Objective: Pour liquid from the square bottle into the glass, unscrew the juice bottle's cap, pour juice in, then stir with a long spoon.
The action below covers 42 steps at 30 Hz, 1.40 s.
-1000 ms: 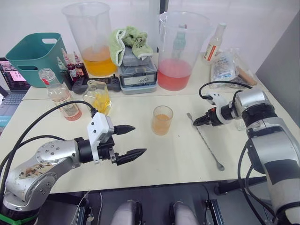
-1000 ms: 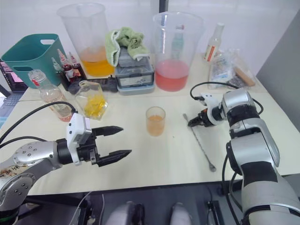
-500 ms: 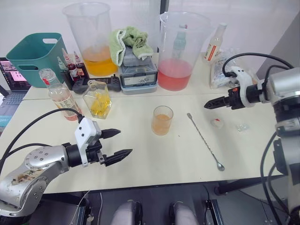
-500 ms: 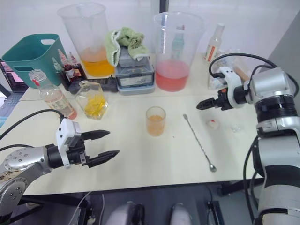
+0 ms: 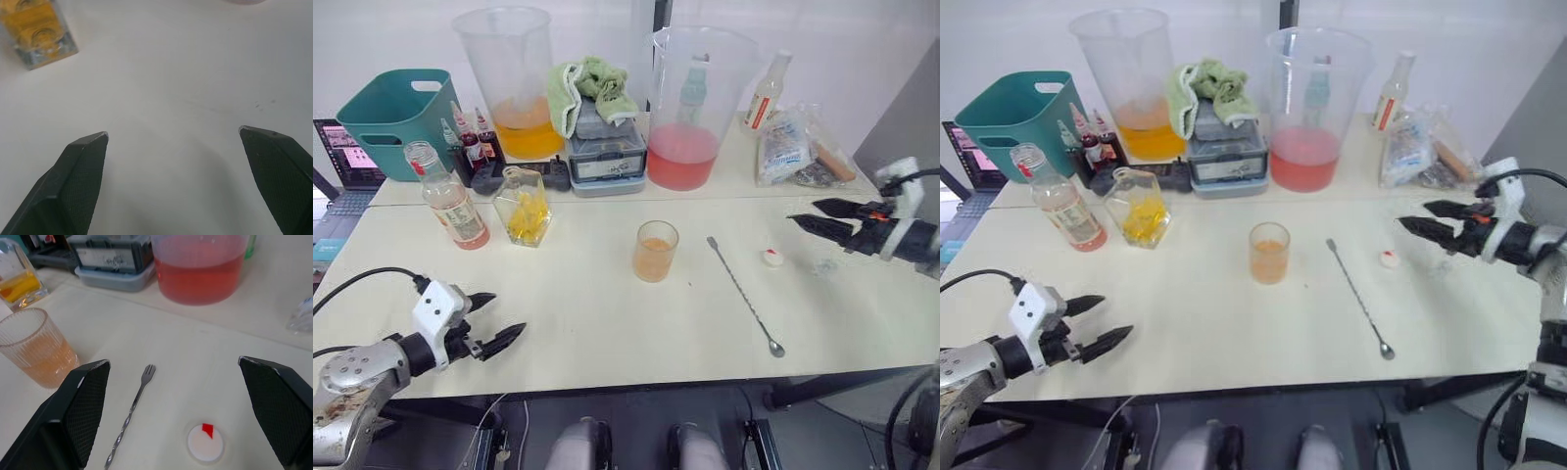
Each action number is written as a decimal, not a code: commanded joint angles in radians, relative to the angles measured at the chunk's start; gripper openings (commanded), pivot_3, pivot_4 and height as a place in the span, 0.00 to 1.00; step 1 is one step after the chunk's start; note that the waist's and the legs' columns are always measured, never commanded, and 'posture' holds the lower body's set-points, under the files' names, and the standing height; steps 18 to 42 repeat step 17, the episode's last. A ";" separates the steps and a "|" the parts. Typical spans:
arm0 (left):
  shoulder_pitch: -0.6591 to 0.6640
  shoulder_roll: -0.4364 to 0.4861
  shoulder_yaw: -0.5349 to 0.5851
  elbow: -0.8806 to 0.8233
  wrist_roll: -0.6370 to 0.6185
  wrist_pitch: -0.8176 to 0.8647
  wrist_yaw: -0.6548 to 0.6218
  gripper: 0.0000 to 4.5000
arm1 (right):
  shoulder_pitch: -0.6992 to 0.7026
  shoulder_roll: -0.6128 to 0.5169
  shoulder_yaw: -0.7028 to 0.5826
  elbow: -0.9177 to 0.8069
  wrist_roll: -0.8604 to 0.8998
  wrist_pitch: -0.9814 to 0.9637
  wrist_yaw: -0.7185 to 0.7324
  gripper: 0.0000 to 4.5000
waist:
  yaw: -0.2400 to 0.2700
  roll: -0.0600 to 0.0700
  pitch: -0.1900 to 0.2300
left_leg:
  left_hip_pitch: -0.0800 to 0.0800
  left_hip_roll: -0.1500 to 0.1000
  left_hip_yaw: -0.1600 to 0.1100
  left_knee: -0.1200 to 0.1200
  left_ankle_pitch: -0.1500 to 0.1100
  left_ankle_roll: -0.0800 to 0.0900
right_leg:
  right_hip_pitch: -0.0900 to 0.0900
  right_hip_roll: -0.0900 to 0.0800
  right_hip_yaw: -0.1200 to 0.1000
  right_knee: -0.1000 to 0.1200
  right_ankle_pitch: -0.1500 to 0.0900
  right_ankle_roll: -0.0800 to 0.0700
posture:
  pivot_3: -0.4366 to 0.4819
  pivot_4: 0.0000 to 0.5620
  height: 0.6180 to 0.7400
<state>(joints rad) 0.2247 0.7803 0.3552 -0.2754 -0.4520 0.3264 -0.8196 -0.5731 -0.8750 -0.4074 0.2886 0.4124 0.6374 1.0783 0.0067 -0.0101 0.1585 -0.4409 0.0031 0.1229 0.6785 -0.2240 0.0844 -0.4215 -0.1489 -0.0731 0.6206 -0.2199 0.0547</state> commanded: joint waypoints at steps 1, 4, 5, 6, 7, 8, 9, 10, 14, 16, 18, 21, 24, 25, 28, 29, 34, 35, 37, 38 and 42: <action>0.018 -0.002 0.067 0.089 0.052 -0.112 -0.008 1.00 | 0.090 -0.006 -0.060 -0.024 0.010 -0.140 0.009 0.99 | 0.000 0.000 0.000 | 0.000 0.000 0.000 0.000 0.000 0.000 | 0.000 0.000 0.000 0.000 0.000 0.000 | 0.48 0.27 0.99; 0.028 -0.012 0.096 0.157 0.080 -0.182 -0.001 1.00 | 0.135 0.015 -0.123 0.024 0.059 -0.199 0.015 0.99 | 0.002 0.000 0.000 | 0.000 0.000 0.001 0.000 -0.001 0.001 | 0.000 -0.001 0.000 0.000 0.000 0.000 | 0.48 0.27 0.99; 0.029 -0.016 0.103 0.182 0.090 -0.207 0.001 1.00 | 0.145 0.020 -0.138 0.042 0.063 -0.235 0.016 0.99 | 0.002 0.000 0.000 | 0.000 0.000 0.001 0.000 -0.001 0.001 | 0.000 -0.001 0.000 -0.001 0.000 0.000 | 0.48 0.27 0.99; 0.032 -0.021 0.108 0.208 0.097 -0.228 0.003 1.00 | 0.157 0.022 -0.147 0.068 0.060 -0.274 0.013 0.99 | 0.002 0.000 0.000 | 0.000 0.001 0.001 0.000 -0.001 0.001 | 0.000 -0.001 0.000 -0.001 0.000 0.000 | 0.48 0.27 0.99; 0.032 -0.026 0.115 0.230 0.103 -0.243 0.007 1.00 | 0.172 0.023 -0.151 0.095 0.051 -0.318 0.015 0.99 | 0.002 0.000 0.000 | 0.000 0.001 0.001 0.000 -0.001 0.001 | 0.000 -0.002 0.000 -0.002 0.000 0.000 | 0.48 0.27 0.99; 0.032 -0.029 0.119 0.243 0.105 -0.251 0.009 1.00 | 0.181 0.022 -0.151 0.114 0.047 -0.344 0.016 0.99 | 0.002 0.000 0.000 | 0.000 0.001 0.001 0.000 -0.001 0.001 | 0.000 -0.002 0.000 -0.002 0.000 0.000 | 0.48 0.27 0.99; 0.032 -0.032 0.124 0.256 0.107 -0.263 0.011 1.00 | 0.193 0.020 -0.147 0.133 0.040 -0.373 0.019 0.99 | 0.002 0.000 0.000 | 0.000 0.001 0.001 0.000 -0.001 0.001 | 0.000 -0.002 0.000 -0.002 0.000 0.000 | 0.48 0.27 0.99; 0.031 -0.034 0.126 0.265 0.109 -0.272 0.011 1.00 | 0.200 0.018 -0.143 0.145 0.037 -0.393 0.021 0.99 | 0.002 0.000 0.000 | 0.000 0.001 0.001 0.000 -0.001 0.002 | 0.000 -0.001 0.000 -0.003 0.000 0.000 | 0.48 0.27 0.99; 0.040 -0.034 0.138 0.283 0.100 -0.278 0.002 1.00 | 0.268 0.021 -0.129 0.197 0.003 -0.535 0.039 0.99 | 0.002 0.000 0.000 | 0.000 0.002 0.001 0.000 -0.001 0.002 | 0.001 -0.002 0.000 -0.004 0.000 0.000 | 0.48 0.27 0.99; 0.044 -0.029 0.144 0.287 0.088 -0.263 -0.007 1.00 | 0.287 0.025 -0.130 0.218 0.000 -0.568 0.035 0.99 | 0.000 0.001 0.000 | 0.001 0.002 0.001 0.000 -0.001 0.002 | 0.001 -0.002 0.000 -0.004 0.000 0.000 | 0.48 0.27 0.99; 0.044 -0.026 0.149 0.288 0.068 -0.238 -0.018 1.00 | 0.289 0.027 -0.133 0.221 0.005 -0.574 0.031 0.99 | 0.000 0.001 0.000 | 0.000 0.003 0.002 0.000 -0.001 0.002 | 0.001 -0.002 0.000 -0.004 0.000 0.000 | 0.48 0.27 0.99; 0.044 -0.026 0.149 0.288 0.068 -0.238 -0.018 1.00 | 0.289 0.027 -0.133 0.221 0.005 -0.574 0.031 0.99 | 0.000 0.001 0.000 | 0.000 0.003 0.002 0.000 -0.001 0.002 | 0.001 -0.002 0.000 -0.004 0.000 0.000 | 0.48 0.27 0.99; 0.044 -0.026 0.149 0.288 0.068 -0.238 -0.018 1.00 | 0.289 0.027 -0.133 0.221 0.005 -0.574 0.031 0.99 | 0.000 0.001 0.000 | 0.000 0.003 0.002 0.000 -0.001 0.002 | 0.001 -0.002 0.000 -0.004 0.000 0.000 | 0.48 0.27 0.99; 0.044 -0.026 0.149 0.288 0.068 -0.238 -0.018 1.00 | 0.289 0.027 -0.133 0.221 0.005 -0.574 0.031 0.99 | 0.000 0.001 0.000 | 0.000 0.003 0.002 0.000 -0.001 0.002 | 0.001 -0.002 0.000 -0.004 0.000 0.000 | 0.48 0.27 0.99; 0.044 -0.026 0.149 0.288 0.068 -0.238 -0.018 1.00 | 0.289 0.027 -0.133 0.221 0.005 -0.574 0.031 0.99 | 0.000 0.001 0.000 | 0.000 0.003 0.002 0.000 -0.001 0.002 | 0.001 -0.002 0.000 -0.004 0.000 0.000 | 0.48 0.27 0.99; 0.044 -0.026 0.149 0.288 0.068 -0.238 -0.018 1.00 | 0.289 0.027 -0.133 0.221 0.005 -0.574 0.031 0.99 | 0.000 0.001 0.000 | 0.000 0.003 0.002 0.000 -0.001 0.002 | 0.001 -0.002 0.000 -0.004 0.000 0.000 | 0.48 0.27 0.99; 0.044 -0.026 0.149 0.288 0.068 -0.238 -0.018 1.00 | 0.289 0.027 -0.133 0.221 0.005 -0.574 0.031 0.99 | 0.000 0.001 0.000 | 0.000 0.003 0.002 0.000 -0.001 0.002 | 0.001 -0.002 0.000 -0.004 0.000 0.000 | 0.48 0.27 0.99; 0.044 -0.026 0.149 0.288 0.068 -0.238 -0.018 1.00 | 0.289 0.027 -0.133 0.221 0.005 -0.574 0.031 0.99 | 0.000 0.001 0.000 | 0.000 0.003 0.002 0.000 -0.001 0.002 | 0.001 -0.002 0.000 -0.004 0.000 0.000 | 0.48 0.27 0.99; 0.044 -0.026 0.149 0.288 0.068 -0.238 -0.018 1.00 | 0.289 0.027 -0.133 0.221 0.005 -0.574 0.031 0.99 | 0.000 0.001 0.000 | 0.000 0.003 0.002 0.000 -0.001 0.002 | 0.001 -0.002 0.000 -0.004 0.000 0.000 | 0.48 0.27 0.99; 0.044 -0.026 0.149 0.288 0.068 -0.238 -0.018 1.00 | 0.289 0.027 -0.133 0.221 0.005 -0.574 0.031 0.99 | 0.000 0.001 0.000 | 0.000 0.003 0.002 0.000 -0.001 0.002 | 0.001 -0.002 0.000 -0.004 0.000 0.000 | 0.48 0.27 0.99; 0.044 -0.026 0.149 0.288 0.068 -0.238 -0.018 1.00 | 0.289 0.027 -0.133 0.221 0.005 -0.574 0.031 0.99 | 0.000 0.001 0.000 | 0.000 0.003 0.002 0.000 -0.001 0.002 | 0.001 -0.002 0.000 -0.004 0.000 0.000 | 0.48 0.27 0.99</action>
